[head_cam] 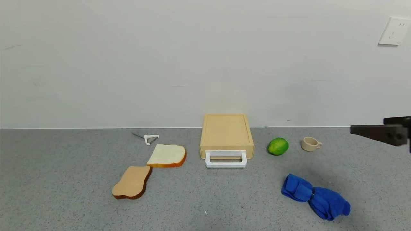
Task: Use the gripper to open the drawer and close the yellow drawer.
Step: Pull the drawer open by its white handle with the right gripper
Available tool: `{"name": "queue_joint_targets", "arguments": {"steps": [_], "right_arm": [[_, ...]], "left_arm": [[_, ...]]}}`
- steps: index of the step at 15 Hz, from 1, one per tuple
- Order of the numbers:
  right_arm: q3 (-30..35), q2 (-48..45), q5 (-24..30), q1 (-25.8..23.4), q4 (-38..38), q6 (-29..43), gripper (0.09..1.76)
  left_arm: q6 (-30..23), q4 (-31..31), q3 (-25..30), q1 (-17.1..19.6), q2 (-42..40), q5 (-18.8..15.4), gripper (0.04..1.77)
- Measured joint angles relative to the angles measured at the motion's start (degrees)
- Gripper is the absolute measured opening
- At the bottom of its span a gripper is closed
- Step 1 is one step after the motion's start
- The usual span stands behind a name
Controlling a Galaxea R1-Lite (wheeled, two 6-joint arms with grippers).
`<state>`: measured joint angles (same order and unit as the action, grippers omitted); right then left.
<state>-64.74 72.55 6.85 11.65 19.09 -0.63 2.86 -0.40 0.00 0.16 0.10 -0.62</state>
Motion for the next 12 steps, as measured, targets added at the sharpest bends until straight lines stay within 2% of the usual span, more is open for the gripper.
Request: {"name": "queue_joint_targets", "arguments": {"steps": [5, 12], "right_arm": [[-15.0, 17.1, 0.3, 6.8, 7.7, -0.2, 1.71], [-24.2, 32.1, 0.5, 12.5, 8.2, 0.0, 1.71]], "left_arm": [[0.0, 0.0, 0.0, 0.0, 0.0, 0.0, 1.72], [0.0, 0.0, 0.0, 0.0, 0.0, 0.0, 1.72]]}}
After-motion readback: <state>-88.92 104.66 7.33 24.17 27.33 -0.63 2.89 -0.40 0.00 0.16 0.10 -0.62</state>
